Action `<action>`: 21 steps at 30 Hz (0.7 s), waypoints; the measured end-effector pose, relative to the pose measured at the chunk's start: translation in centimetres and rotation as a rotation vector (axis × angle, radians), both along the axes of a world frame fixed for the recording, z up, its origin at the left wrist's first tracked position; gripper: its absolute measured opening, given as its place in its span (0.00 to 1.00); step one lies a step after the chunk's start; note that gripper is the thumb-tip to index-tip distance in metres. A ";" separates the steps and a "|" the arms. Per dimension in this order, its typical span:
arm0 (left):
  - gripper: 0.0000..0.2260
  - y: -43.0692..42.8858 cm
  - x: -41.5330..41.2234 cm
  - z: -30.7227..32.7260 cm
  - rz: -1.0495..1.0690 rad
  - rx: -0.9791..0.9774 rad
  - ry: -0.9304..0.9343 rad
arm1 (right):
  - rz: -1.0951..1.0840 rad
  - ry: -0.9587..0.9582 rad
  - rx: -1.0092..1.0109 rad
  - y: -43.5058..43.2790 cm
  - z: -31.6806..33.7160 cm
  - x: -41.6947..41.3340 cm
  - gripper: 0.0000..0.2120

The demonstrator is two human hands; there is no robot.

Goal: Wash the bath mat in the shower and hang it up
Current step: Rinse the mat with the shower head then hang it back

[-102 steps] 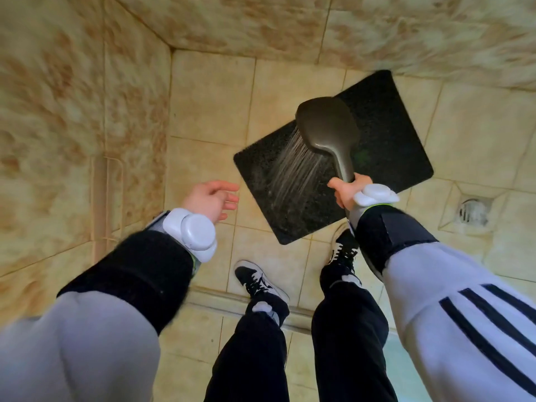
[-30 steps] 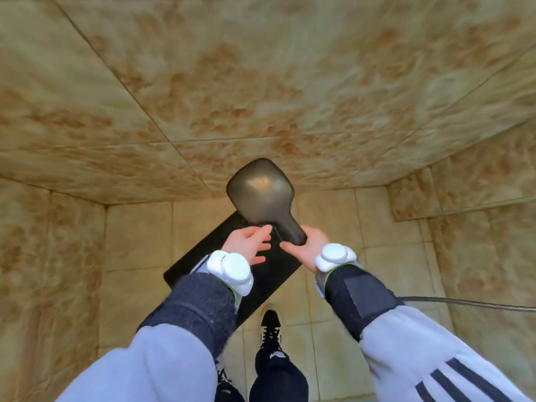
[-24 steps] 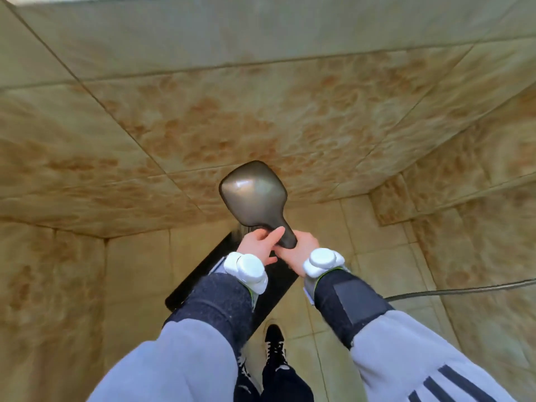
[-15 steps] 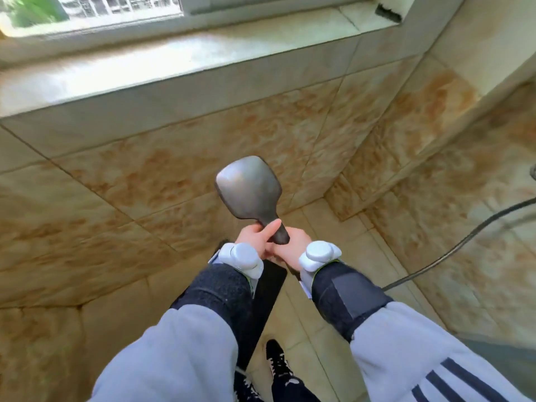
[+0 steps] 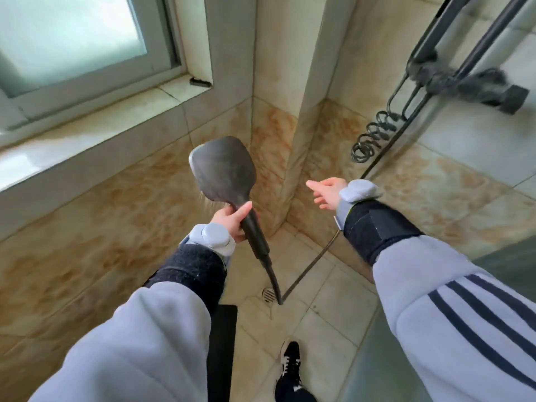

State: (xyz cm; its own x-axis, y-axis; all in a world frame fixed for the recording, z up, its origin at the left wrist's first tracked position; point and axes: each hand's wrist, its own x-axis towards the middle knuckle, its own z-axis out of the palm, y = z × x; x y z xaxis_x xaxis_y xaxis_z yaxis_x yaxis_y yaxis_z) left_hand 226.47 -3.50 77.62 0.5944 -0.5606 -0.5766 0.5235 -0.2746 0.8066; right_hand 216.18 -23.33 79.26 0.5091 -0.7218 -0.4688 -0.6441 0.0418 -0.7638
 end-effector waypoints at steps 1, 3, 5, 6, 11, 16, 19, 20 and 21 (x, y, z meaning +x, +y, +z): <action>0.05 -1.8 -0.1 0.8 -0.026 -0.002 -0.022 | -0.039 -0.020 0.016 -2.4 1.0 -0.6 0.11; 0.06 -5.5 -0.4 2.3 -0.081 -0.012 -0.068 | -0.145 -0.076 0.007 -6.8 3.0 -1.8 0.15; 0.07 -9.1 -0.9 3.9 -0.139 -0.046 -0.109 | -0.250 -0.124 -0.021 -10.4 4.4 -3.3 0.16; 0.07 -10.9 -1.2 4.5 -0.170 -0.056 -0.122 | -0.286 -0.125 -0.023 -11.9 5.2 -4.1 0.15; 0.10 -18.9 -3.0 7.0 -0.313 -0.056 -0.196 | -0.488 -0.208 0.001 -19.3 9.0 -8.6 0.23; 0.09 -24.6 -5.0 8.5 -0.385 -0.062 -0.202 | -0.675 -0.316 0.040 -24.8 11.2 -12.5 0.22; 0.10 -26.9 -6.2 8.7 -0.424 -0.064 -0.211 | -0.665 -0.362 0.011 -27.2 11.5 -13.5 0.26; 0.10 -27.6 -6.5 8.9 -0.431 -0.063 -0.209 | -0.661 -0.363 0.009 -28.0 11.4 -13.7 0.26; 0.10 -27.7 -6.6 8.9 -0.434 -0.066 -0.205 | -0.650 -0.345 0.000 -28.1 11.4 -13.7 0.24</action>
